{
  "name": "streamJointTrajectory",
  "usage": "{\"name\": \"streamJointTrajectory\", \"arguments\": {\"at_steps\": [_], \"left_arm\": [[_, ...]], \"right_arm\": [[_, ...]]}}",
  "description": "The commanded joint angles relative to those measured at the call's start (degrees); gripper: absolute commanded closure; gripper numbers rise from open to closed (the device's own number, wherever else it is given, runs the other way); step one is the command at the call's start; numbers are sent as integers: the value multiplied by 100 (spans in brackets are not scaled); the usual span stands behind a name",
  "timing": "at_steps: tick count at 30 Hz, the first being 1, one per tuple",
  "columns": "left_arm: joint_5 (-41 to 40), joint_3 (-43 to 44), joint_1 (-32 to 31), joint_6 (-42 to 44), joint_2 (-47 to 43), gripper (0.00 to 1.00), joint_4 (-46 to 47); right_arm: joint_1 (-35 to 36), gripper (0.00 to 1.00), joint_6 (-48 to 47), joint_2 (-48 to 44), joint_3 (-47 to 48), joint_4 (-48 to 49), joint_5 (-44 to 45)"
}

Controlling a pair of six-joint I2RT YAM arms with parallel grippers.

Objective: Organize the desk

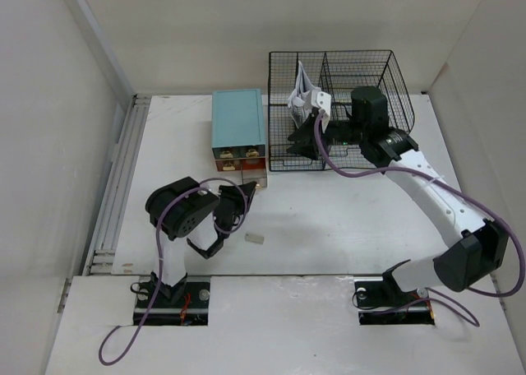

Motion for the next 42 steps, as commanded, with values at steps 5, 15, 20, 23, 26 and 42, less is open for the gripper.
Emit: {"name": "streamJointTrajectory", "arguments": {"at_steps": [5,15,20,23,26,42], "left_arm": [[-93,-686,-470,-56,181,59,1291],[197,-800,-523,1093,-1346,15,380],[58,-537,-777,1691,-3261,17,-2127],[-267,-45,-1119,2313,-4685,30,-3503],[-611,437,-1322,2938,-5784,83,-4603],[-1190,3840,-1375,5673,-8327,26,-10844]], "right_arm": [[-31,56,70,50,-8,308,-251],[-31,26,-580,349,177,-429,-198],[-31,17,-931,481,352,-650,38],[-31,32,-932,323,292,-501,573],[162,100,-932,182,177,-212,1732],[1725,19,-1460,410,-1316,122,2006]]}}
